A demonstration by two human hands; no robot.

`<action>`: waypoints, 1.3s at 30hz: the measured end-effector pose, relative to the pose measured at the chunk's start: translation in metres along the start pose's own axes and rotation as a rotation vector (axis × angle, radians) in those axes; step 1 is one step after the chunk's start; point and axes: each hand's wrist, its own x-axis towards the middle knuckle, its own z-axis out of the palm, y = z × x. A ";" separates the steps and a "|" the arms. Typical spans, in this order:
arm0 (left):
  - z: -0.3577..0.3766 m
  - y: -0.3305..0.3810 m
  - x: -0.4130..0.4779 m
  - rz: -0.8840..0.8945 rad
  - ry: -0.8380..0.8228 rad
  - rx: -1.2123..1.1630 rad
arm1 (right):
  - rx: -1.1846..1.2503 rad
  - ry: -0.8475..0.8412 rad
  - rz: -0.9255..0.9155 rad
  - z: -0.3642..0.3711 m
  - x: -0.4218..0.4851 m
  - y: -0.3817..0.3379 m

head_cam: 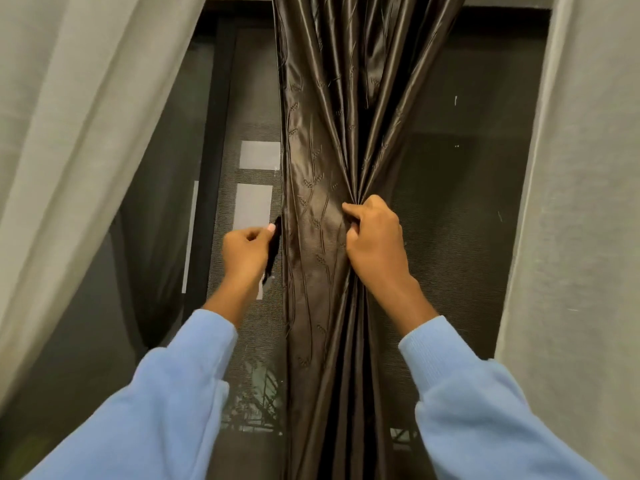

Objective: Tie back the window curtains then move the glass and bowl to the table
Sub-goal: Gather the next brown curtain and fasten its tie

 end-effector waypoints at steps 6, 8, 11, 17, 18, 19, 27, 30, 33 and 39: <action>-0.005 0.022 -0.013 -0.309 -0.291 -0.416 | 0.020 0.035 0.005 0.002 -0.001 -0.002; 0.002 0.026 -0.020 -0.330 -0.335 -0.432 | 0.014 0.053 -0.015 0.002 -0.002 -0.003; 0.016 0.029 -0.028 -0.383 -0.367 -0.503 | 0.039 0.068 -0.017 0.001 -0.003 -0.005; 0.044 0.039 -0.043 -0.476 -0.482 -0.845 | 0.290 0.141 -0.011 -0.005 -0.008 -0.004; 0.048 0.040 -0.045 -0.470 -0.488 -0.866 | 0.323 0.139 -0.008 -0.005 -0.009 -0.003; 0.050 0.040 -0.046 -0.455 -0.497 -0.855 | 0.349 0.133 -0.005 -0.005 -0.011 -0.001; 0.063 0.043 -0.044 -0.339 -0.440 -0.550 | 0.665 0.028 0.099 -0.008 -0.018 0.000; 0.065 0.044 -0.047 -0.312 -0.423 -0.503 | 0.767 0.135 0.199 -0.003 -0.017 0.001; 0.053 0.045 -0.051 -0.231 -0.517 -0.465 | 0.766 0.282 0.307 0.005 -0.015 0.002; 0.031 0.028 -0.034 -0.140 -0.260 -0.404 | 0.699 0.373 0.219 0.013 -0.014 -0.006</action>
